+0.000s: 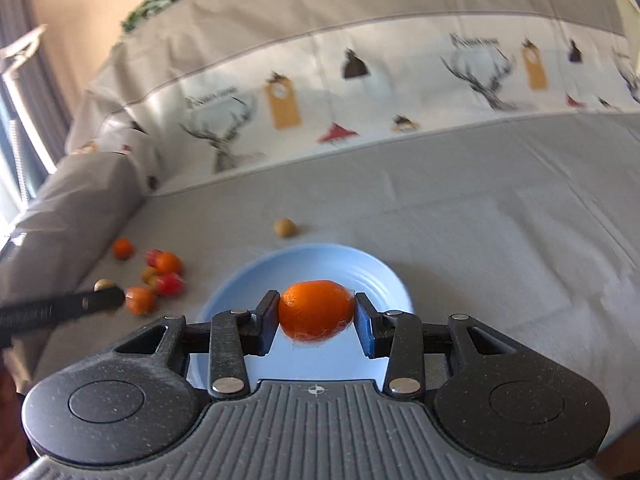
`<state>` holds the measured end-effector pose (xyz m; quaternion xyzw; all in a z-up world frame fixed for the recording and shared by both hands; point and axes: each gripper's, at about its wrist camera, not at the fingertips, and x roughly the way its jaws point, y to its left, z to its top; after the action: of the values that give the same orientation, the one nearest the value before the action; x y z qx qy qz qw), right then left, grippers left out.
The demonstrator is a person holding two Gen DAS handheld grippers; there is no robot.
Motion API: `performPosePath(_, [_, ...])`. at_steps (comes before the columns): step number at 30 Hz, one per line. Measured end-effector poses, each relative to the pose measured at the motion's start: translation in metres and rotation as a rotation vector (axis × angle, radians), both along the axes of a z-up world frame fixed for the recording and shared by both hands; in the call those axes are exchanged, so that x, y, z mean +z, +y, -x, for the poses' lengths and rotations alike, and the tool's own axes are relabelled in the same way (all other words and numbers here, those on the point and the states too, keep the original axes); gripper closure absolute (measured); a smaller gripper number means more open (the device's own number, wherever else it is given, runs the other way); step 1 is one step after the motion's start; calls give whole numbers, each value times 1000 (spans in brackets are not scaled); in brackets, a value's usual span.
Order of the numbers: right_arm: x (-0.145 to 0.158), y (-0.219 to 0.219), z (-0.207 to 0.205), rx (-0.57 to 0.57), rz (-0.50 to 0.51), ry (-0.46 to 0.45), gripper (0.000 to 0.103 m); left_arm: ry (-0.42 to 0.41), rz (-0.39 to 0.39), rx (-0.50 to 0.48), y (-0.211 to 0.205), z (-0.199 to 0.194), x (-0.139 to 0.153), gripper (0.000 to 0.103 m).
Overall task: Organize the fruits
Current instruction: 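Carry the brown fruit and the orange over the blue plate with both grippers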
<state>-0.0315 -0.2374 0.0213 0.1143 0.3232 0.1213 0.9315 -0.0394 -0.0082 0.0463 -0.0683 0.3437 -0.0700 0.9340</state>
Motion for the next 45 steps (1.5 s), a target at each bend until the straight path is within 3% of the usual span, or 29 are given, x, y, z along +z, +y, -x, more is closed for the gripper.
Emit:
performPosePath(4, [-8,-7,-3,-20,-10,14,62,-11,-65,-117,-25,1,-16,75])
performPosePath(7, [-9,-1,-7,-13,-7,11,62,-21,-71,-154,-29,-4,-24,75])
performPosePath(14, [-13,12,-19,21,46,0,62,-17,-31,-152,-24,-13,-29,75])
performPosePath(31, [-18,21,-25,45,84,16,62,-1,-26,-164,-26,-20,-37,75])
performPosePath(45, [-19,20,-25,40,90,20,62,-22,-61,-201,-33,-14,-37,75])
